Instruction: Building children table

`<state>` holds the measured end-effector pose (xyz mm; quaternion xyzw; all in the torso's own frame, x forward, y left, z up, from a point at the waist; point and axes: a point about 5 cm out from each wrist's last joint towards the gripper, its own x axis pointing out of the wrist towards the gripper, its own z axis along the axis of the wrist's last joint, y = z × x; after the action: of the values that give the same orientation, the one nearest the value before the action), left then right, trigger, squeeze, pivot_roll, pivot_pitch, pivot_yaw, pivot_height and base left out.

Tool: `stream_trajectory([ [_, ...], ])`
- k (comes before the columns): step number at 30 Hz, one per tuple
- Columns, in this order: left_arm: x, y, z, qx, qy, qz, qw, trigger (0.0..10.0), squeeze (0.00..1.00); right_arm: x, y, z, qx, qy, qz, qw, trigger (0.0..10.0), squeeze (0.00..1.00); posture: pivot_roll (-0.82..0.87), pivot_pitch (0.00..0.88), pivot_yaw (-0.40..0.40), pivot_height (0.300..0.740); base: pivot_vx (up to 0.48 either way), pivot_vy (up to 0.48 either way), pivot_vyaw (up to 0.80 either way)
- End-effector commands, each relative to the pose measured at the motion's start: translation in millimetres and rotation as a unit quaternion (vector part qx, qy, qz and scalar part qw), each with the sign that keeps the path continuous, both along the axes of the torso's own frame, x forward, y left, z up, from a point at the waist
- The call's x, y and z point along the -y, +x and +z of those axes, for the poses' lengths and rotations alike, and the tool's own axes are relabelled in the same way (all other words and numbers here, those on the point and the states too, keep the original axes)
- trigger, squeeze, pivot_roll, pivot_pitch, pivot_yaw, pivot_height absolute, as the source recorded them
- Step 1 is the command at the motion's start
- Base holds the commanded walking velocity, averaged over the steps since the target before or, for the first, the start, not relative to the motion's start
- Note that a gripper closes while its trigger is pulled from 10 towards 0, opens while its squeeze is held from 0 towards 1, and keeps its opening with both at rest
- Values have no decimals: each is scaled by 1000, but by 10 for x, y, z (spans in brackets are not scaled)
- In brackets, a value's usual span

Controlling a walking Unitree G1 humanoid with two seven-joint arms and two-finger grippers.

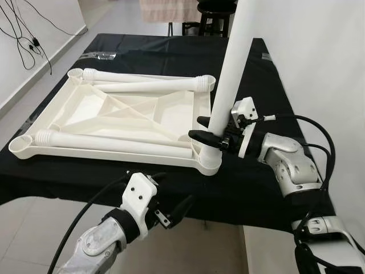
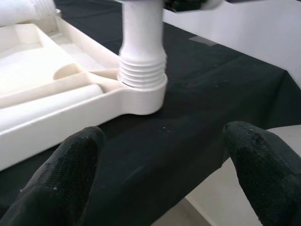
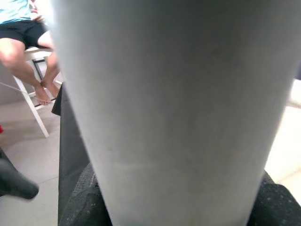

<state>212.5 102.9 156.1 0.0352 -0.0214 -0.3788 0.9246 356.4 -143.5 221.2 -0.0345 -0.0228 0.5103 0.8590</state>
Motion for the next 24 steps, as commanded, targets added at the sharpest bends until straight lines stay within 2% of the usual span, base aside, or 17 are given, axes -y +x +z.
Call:
stream_trajectory([
  [1, 31, -20, -82, -10, 6, -3, 1000, 10000, 0, -44, 12, -86, -28, 13, 17, 999, 0, 0, 47, 127, -43, 740, 0, 0, 0],
  [8, 50, -23, -147, -17, 8, -8, 1000, 10000, 0, 50, 58, -190, -50, 5, -26, 998, 0, 0, 32, 131, -43, 740, 0, 0, 0],
  [12, 42, -13, -166, -18, 9, -3, 1000, 10000, 0, 74, 7, -320, -68, -6, -68, 995, 0, 0, 23, 133, -46, 740, 0, 0, 0],
  [13, 26, -7, -181, -17, 11, 5, 1000, 10000, 0, 3, -165, -659, -91, -31, -240, 966, 0, 0, 4, 151, -66, 740, 0, 0, 0],
  [14, 6, 13, -200, -11, 20, 19, 1000, 10000, 0, -100, -728, -995, -140, -35, -419, 897, 0, 0, -10, 168, -18, 740, 0, 0, 0],
  [15, 6, 13, -200, -11, 20, 19, 1000, 10000, 0, -100, -728, -995, -140, -35, -419, 897, 0, 0, -10, 168, -18, 740, 0, 0, 0],
  [16, 1, 20, -206, -9, 22, 23, 999, 10000, 0, -108, -830, -982, -135, -32, -453, 881, 0, 0, -10, 168, -18, 740, 0, 0, 0],
  [19, 0, 37, -210, -6, 26, 27, 999, 10000, 0, -107, -786, -924, -108, -34, -446, 888, 0, 0, -23, 151, -2, 740, 0, 0, 0],
  [20, -4, 61, -213, -4, 29, 34, 999, 10000, 0, -84, -724, -894, -92, -33, -447, 889, 0, 0, -13, 152, -14, 740, 0, 0, 0],
  [22, -6, 78, -216, -3, 30, 39, 999, 10000, 0, -65, -694, -895, -90, -31, -447, 889, 0, 0, -6, 150, -20, 740, 0, 0, 0],
  [24, 6, 90, -227, 0, 33, 36, 999, 10000, 0, -128, -624, -906, -89, -30, -429, 898, 0, 0, -4, 142, -23, 740, 0, 0, 0],
])
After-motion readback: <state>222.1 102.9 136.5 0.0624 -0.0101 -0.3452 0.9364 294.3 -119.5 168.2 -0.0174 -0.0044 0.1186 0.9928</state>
